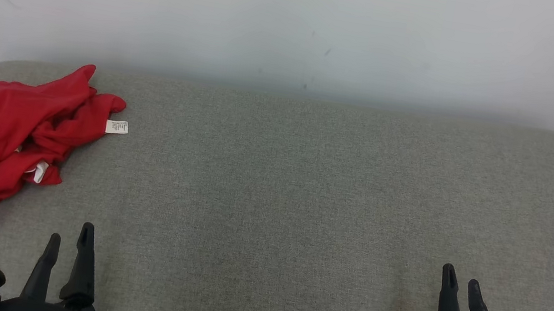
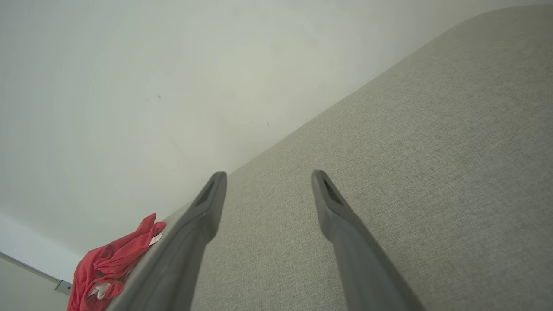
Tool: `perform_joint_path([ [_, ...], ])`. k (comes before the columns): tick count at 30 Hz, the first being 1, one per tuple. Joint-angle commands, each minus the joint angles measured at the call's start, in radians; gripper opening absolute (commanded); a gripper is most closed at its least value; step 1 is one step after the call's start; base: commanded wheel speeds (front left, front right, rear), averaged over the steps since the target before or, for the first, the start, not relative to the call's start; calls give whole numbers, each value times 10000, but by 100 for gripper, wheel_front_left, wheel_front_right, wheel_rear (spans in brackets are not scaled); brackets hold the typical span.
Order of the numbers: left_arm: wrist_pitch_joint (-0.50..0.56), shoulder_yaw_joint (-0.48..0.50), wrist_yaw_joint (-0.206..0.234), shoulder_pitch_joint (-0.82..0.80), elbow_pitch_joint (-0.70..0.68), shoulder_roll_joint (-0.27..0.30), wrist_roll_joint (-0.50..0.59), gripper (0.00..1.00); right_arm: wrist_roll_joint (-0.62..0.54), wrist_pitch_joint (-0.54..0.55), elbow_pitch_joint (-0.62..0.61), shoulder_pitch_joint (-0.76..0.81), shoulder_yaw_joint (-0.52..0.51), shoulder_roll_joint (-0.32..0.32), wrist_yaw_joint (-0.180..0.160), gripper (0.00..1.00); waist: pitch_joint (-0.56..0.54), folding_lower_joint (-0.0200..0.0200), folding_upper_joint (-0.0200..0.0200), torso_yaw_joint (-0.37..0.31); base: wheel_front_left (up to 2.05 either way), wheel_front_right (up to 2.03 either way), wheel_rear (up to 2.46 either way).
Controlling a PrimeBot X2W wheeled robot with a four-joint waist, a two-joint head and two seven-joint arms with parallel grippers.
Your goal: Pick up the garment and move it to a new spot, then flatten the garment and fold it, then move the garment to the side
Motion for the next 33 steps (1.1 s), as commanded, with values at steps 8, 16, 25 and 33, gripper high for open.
perform_joint_path([
  [8, -319, -2, 59, 51, -279, 80, 1249, 100, -1206, -309, -216, 37, 107, -41, 37, 100, 12, -1, 0, 9, 0, 0, 0],
  [16, -534, -34, 65, 87, -373, 83, 2109, 100, -2127, -527, -280, 97, 178, -43, 40, 100, 27, -1, 0, 33, 0, 0, 0],
  [25, -750, 7, 40, 112, -449, 102, 2984, 100, -3063, -745, -333, 128, 255, -45, 42, 100, 50, -1, 0, 52, 0, 0, 0],
  [33, -939, 37, 6, 107, -468, 122, 3726, 100, -3826, -920, -379, 165, 313, -47, 40, 100, 49, -1, 0, 73, 0, 0, 0],
])
